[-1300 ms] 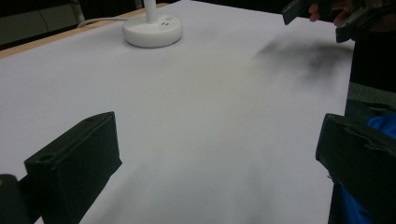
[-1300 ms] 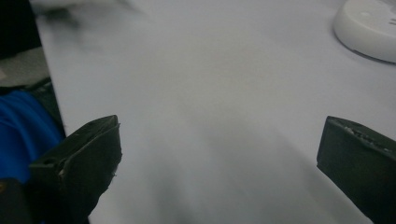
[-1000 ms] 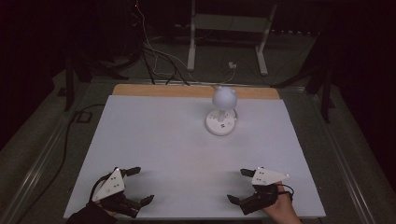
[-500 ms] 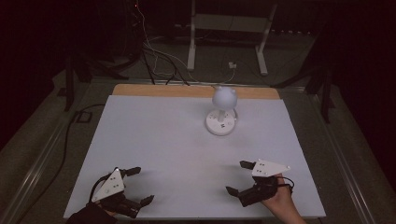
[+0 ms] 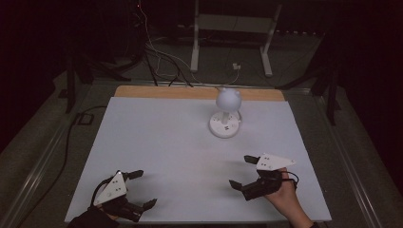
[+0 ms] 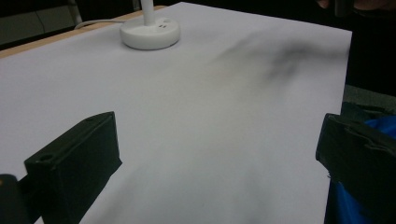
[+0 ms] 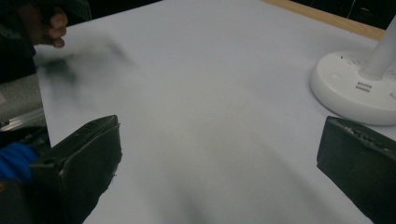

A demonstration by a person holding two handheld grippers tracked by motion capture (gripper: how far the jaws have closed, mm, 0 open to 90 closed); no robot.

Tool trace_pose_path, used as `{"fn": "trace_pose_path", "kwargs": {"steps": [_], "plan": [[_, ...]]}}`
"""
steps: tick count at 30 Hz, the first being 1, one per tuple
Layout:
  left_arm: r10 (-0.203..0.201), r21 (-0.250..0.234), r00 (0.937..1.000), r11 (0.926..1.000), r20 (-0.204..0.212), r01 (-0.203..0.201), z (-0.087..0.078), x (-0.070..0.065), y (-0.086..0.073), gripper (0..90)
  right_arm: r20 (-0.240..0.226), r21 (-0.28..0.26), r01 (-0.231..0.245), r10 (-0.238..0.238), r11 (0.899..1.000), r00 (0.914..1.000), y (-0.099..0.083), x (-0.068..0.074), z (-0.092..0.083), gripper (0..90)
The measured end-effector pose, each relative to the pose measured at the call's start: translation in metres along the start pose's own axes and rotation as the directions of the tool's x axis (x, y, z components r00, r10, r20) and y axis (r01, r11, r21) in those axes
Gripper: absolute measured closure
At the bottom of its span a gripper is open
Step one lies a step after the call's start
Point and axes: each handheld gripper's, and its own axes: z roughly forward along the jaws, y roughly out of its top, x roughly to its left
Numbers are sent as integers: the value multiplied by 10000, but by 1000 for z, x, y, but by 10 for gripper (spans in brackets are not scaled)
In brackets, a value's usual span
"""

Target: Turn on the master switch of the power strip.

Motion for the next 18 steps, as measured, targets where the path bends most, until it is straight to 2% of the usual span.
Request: {"fn": "trace_pose_path", "kwargs": {"steps": [9, 18], "plan": [[-38, -17, 10000, 10000, 6, 38, 0, 0, 0, 2, 231, -220, -55, 60, 9997, 9997, 10, -14, 2, 0], [-36, -1, 10000, 10000, 20, 36, 0, 1, 0, 2, 463, -497, -215, 239, 9985, 9986, 27, -34, 4, 0]]}}
